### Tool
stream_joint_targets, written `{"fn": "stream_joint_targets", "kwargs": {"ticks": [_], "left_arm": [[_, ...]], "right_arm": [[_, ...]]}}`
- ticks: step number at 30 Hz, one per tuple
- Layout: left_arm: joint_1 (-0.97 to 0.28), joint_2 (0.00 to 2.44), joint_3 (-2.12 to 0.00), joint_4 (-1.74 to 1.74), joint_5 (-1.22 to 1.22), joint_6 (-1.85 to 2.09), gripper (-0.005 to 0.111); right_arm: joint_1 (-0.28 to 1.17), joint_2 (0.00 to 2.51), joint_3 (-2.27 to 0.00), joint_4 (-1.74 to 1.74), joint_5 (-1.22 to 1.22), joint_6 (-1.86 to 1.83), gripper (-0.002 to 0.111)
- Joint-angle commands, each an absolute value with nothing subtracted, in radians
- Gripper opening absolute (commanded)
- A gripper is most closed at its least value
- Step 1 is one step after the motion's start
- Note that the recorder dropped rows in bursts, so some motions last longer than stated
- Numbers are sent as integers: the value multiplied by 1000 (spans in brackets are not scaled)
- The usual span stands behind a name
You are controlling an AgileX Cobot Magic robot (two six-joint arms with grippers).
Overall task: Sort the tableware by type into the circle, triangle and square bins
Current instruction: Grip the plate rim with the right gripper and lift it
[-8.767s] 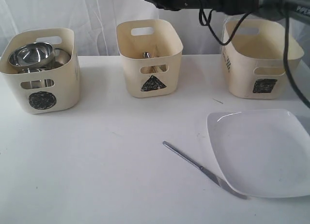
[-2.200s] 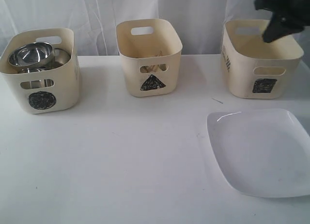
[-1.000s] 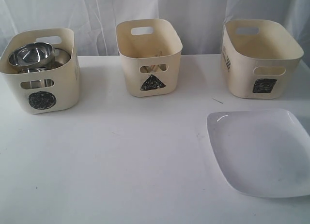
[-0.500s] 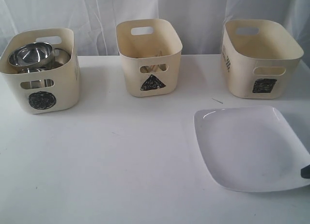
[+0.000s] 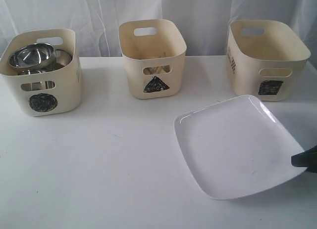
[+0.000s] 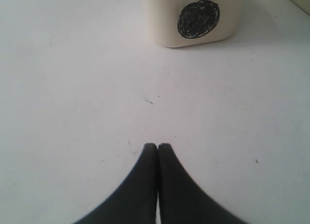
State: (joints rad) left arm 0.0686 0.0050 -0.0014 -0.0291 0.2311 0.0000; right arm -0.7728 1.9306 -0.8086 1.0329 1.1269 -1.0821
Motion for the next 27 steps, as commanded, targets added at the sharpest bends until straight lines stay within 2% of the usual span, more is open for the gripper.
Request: {"fn": "stream_joint_targets", "kwargs": {"ticks": [1,17,27], "left_arm": [[70,0,0,-37,233,6,1],[70,0,0,-37,233,6,1],[70,0,0,-37,233,6,1]], "right_arm": [[-774,1877,-801,1071,1220,-1122,0],[-701,1637,-832,1292,1221,-893,0],[-701,1660,-1159,1702,1221,-801,0]]}}
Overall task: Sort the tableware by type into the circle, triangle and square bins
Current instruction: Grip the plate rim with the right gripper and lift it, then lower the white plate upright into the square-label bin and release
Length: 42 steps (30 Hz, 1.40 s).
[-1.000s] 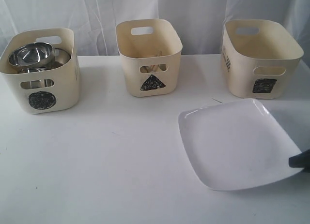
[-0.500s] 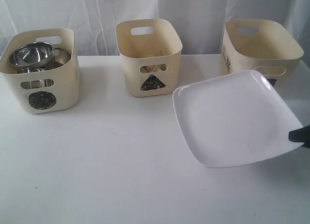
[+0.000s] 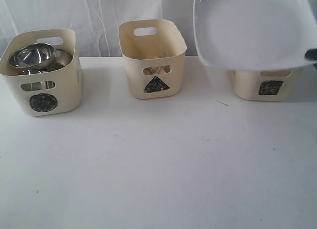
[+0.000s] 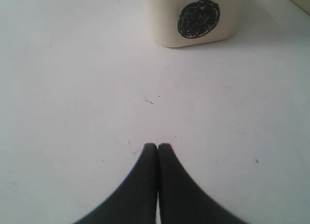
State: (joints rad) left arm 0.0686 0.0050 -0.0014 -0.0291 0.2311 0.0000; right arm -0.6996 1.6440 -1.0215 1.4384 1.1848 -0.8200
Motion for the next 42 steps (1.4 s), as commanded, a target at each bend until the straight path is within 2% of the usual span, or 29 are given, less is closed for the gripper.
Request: {"fn": "stream_joint_targets", "kwargs": {"ticks": [1,6,11,21,27,38,40,42], "left_arm": [[70,0,0,-37,233,6,1],[70,0,0,-37,233,6,1],[70,0,0,-37,233,6,1],[70,0,0,-37,233,6,1],[70,0,0,-37,233,6,1],[70,0,0,-37,233,6,1],[70,0,0,-37,233,6,1],[70,0,0,-37,233,6,1]], "right_arm": [[-701,1669,-1192,1739,1221,-793,0],[-701,1736,-1398,1744,1019,-781,0],[-701,1795,-1506,1738,884,-832,0],[-655,1854,-1524,1341,638,-856,0],[-564,1925,-1524,1304,477,-910,0],[-500,1963,-1524,1297,440,-1002,0],[-500,1963,-1524,1297,458,-1015,4],[-500,1963,-1524,1297,505,-1049,12]]}}
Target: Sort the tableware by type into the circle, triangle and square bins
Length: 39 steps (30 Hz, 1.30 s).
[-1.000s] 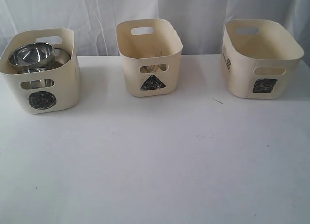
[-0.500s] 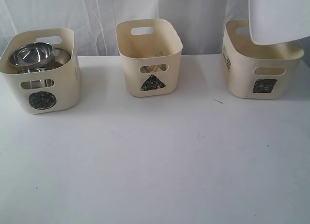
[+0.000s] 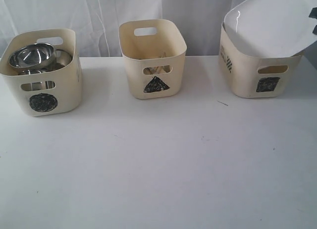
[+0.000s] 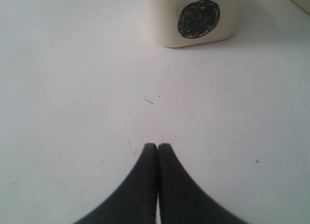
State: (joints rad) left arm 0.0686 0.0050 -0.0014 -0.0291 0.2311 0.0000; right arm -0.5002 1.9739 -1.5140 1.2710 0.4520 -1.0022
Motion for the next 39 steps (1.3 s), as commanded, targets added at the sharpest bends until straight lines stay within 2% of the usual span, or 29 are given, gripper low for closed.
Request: {"fn": "stream_joint_targets", "kwargs": {"ticks": [1,4,7,10,13,14,15,17,18,20,21,25,27,30,33,39], "left_arm": [[70,0,0,-37,233,6,1],[70,0,0,-37,233,6,1],[70,0,0,-37,233,6,1],[70,0,0,-37,233,6,1],[70,0,0,-37,233,6,1],[70,0,0,-37,233,6,1],[70,0,0,-37,233,6,1],[70,0,0,-37,233,6,1],[70,0,0,-37,233,6,1],[70,0,0,-37,233,6,1],[70,0,0,-37,233,6,1],[70,0,0,-37,233,6,1],[70,0,0,-37,233,6,1],[70,0,0,-37,233,6,1],[70,0,0,-37,233,6,1],[68,0,0,-37,205,0,1]], "right_arm": [[-500,1963,-1524,1297,524,-1049,16],[-500,1960,-1524,1297,592,-1038,30],[-500,1934,-1524,1312,674,-991,31],[-498,1873,-1534,1361,765,-886,23],[-457,1785,-1563,1342,834,-912,0],[-435,1739,-1566,1274,832,-911,0],[-408,1708,-1566,1173,807,-873,0],[-344,1637,-1543,742,722,-619,0],[-288,1580,-1491,118,706,-197,0],[-241,1493,-1396,-481,784,334,0],[-239,1443,-1368,-509,770,349,0],[-239,1035,-1138,40,502,-72,0],[-239,788,-863,268,437,-329,0],[-239,403,-506,451,458,-465,0],[-239,7,-351,611,578,-467,0],[-230,80,-348,663,625,-459,0]]}}
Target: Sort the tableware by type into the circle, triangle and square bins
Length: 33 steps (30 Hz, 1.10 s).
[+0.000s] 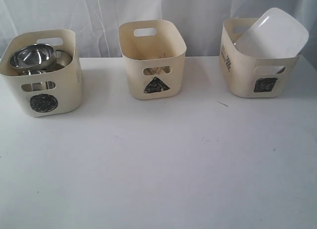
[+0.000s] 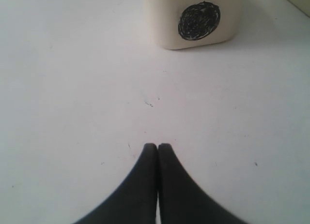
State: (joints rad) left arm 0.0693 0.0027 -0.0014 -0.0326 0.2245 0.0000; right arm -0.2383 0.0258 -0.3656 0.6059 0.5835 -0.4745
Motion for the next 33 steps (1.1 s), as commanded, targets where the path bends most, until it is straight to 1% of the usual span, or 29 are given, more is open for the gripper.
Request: {"fn": "stream_joint_targets", "kwargs": {"ticks": [1,3,5,6,7,9,10,13,17,19,21,22,23,24,25,30,33], "left_arm": [[68,0,0,-37,205,0,1],[68,0,0,-37,203,0,1],[68,0,0,-37,203,0,1],[68,0,0,-37,203,0,1],[68,0,0,-37,203,0,1],[68,0,0,-37,203,0,1],[68,0,0,-37,203,0,1],[68,0,0,-37,203,0,1],[68,0,0,-37,203,0,1],[68,0,0,-37,203,0,1],[68,0,0,-37,203,0,1],[68,0,0,-37,203,0,1],[68,0,0,-37,203,0,1],[68,0,0,-37,203,0,1],[68,0,0,-37,206,0,1],[68,0,0,-37,201,0,1],[68,0,0,-37,201,0,1]], "right_arm": [[-215,83,-334,705,637,-447,0],[-198,85,-306,749,602,-444,0],[-198,85,-259,750,476,-444,0],[-198,85,-234,744,384,-444,0],[-198,94,-155,744,189,-445,0],[-198,110,-46,760,76,-428,0],[-198,110,-22,770,93,-400,0],[-198,110,0,803,254,-313,0],[-198,110,0,784,374,-313,0],[-198,106,0,662,381,-291,0],[-198,67,0,299,281,-147,0],[-198,22,0,47,223,-17,0],[-198,0,0,-34,230,64,0],[-195,0,0,-47,312,117,0],[-187,0,0,-53,341,111,0],[-107,0,0,-133,344,7,0],[-89,0,0,-133,338,-34,0]]}}
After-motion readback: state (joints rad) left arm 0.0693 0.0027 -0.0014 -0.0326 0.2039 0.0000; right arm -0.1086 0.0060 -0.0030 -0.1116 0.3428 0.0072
